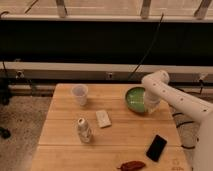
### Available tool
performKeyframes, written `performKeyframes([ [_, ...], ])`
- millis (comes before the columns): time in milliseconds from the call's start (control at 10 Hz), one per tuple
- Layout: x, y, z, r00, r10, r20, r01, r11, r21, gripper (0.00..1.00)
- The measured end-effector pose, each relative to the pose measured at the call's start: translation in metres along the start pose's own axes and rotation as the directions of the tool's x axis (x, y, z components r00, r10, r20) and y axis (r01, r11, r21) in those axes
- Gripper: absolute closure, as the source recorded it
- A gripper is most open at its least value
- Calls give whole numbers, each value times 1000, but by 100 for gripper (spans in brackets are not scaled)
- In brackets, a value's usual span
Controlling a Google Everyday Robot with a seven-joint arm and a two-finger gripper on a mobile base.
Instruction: Drag the ceramic bowl in a circle
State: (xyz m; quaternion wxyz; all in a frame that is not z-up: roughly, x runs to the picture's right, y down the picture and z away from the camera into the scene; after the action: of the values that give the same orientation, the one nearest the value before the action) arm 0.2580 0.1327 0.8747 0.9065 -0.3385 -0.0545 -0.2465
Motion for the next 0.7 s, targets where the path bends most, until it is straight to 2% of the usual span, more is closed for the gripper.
performKeyframes([
  [200,-20,-17,-9,998,-56,18,55,998,38,83],
  [400,-43,-24,-17,993,-114,37,111,992,59,83],
  [500,-56,-25,-23,988,-147,49,143,987,79,83],
  [700,-72,-14,-32,980,-185,69,178,980,91,83],
])
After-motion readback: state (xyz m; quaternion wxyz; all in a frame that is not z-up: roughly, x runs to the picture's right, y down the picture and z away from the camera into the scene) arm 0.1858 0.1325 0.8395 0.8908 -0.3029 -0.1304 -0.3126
